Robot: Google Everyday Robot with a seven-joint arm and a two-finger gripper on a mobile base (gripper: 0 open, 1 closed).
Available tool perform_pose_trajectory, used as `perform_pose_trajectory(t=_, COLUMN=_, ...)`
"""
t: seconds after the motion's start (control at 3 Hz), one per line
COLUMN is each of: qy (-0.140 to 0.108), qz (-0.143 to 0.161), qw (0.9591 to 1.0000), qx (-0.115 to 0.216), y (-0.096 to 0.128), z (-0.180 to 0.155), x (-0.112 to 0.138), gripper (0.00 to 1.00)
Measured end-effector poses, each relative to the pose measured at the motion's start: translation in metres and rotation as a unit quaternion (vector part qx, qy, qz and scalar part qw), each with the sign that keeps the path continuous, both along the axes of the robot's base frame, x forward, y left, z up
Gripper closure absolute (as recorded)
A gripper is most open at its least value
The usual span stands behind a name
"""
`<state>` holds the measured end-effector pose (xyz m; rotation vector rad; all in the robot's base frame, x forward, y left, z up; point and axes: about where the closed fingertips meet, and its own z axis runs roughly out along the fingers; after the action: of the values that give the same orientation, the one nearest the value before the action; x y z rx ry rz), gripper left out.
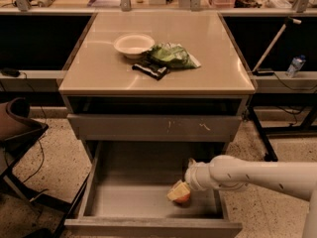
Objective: Pick apple from middle drawer and place on counter
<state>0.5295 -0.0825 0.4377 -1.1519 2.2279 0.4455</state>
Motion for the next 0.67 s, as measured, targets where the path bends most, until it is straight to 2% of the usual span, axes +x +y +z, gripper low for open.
perform_pose_trajectory(t=0.33, qy=0.013, qz=-0.013, qw=0.9997, qx=0.013, y=-0.005, z=-0.013, x=-0.007, gripper=0.00)
perform_pose_trajectory(t=0.67, qy=0.051, qz=-0.034, qw=0.9979, qx=0.019, y=-0.010, z=-0.051, x=-0.027, gripper=0.00)
